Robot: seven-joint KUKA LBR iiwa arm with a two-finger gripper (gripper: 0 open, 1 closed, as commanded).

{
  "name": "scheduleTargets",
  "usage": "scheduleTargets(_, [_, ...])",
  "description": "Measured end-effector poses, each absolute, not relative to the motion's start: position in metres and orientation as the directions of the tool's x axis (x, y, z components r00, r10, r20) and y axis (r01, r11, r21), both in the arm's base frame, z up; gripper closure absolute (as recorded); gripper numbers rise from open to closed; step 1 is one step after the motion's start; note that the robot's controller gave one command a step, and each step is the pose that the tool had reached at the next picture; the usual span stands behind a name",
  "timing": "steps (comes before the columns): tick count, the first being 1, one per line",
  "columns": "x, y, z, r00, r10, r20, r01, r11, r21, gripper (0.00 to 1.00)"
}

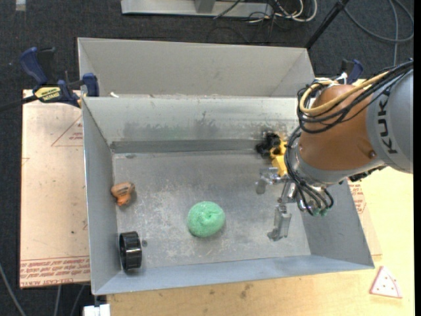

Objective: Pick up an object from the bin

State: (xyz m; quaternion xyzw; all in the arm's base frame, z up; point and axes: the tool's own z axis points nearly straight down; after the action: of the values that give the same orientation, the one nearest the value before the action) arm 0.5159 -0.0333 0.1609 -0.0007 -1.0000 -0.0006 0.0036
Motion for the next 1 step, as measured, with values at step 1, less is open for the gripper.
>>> scheduleTargets(1, [0.5177, -0.0333, 0.165, -1.0, 0.0, 0.0, 0.0, 1.0, 0.001, 0.0])
